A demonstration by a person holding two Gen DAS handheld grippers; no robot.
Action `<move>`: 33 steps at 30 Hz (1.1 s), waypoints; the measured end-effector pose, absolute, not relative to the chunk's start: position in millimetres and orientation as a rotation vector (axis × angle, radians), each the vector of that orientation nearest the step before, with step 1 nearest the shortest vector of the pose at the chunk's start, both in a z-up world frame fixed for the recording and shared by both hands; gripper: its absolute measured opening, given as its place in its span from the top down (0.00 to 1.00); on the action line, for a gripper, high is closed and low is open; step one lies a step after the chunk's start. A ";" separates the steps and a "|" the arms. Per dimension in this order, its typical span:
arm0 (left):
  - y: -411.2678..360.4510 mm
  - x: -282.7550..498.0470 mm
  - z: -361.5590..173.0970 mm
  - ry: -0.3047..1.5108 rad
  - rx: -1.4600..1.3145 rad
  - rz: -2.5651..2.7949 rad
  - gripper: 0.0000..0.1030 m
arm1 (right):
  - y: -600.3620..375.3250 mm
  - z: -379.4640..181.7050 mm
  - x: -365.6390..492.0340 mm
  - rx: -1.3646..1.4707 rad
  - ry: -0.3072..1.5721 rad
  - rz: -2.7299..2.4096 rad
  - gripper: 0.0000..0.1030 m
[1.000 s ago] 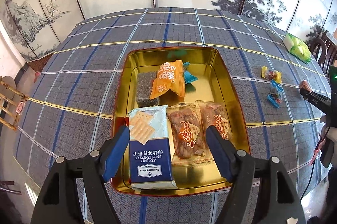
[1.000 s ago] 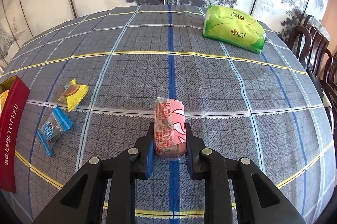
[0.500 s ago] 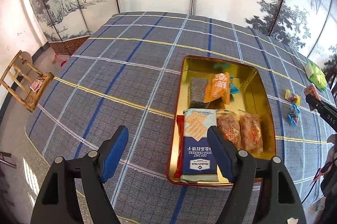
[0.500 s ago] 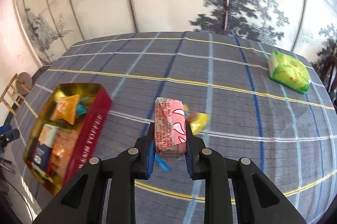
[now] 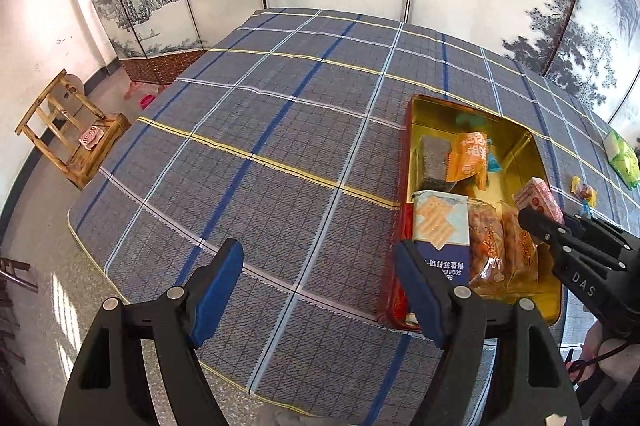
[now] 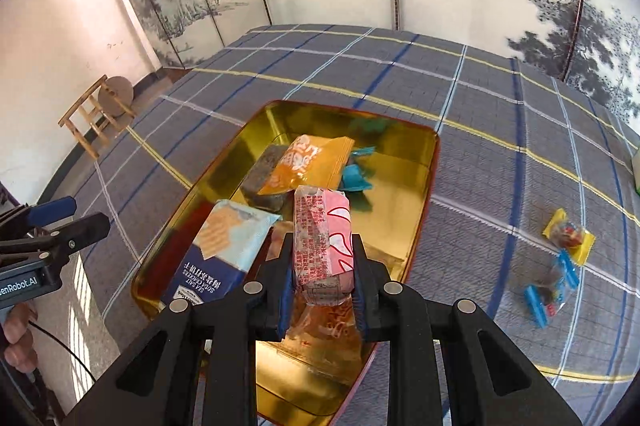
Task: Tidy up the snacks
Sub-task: 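Carry the pink wafer into the tin and open the right tool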
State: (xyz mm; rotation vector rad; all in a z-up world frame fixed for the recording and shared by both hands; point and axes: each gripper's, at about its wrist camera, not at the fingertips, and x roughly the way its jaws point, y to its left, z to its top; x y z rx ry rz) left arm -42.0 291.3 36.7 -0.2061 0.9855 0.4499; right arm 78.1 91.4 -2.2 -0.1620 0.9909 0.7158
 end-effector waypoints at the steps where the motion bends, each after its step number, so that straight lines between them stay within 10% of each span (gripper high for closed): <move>1: 293.1 -43.0 35.2 0.989 -0.210 0.456 0.27 | 95.3 -4.4 75.0 -0.172 0.997 0.721 0.76; 23: 299.5 -52.8 27.5 0.998 -0.220 0.459 0.26 | 113.1 -21.2 62.8 -0.190 1.057 0.744 0.74; 33: 292.2 -52.4 28.3 1.005 -0.211 0.447 0.26 | 103.2 5.5 63.9 -0.197 0.983 0.773 0.41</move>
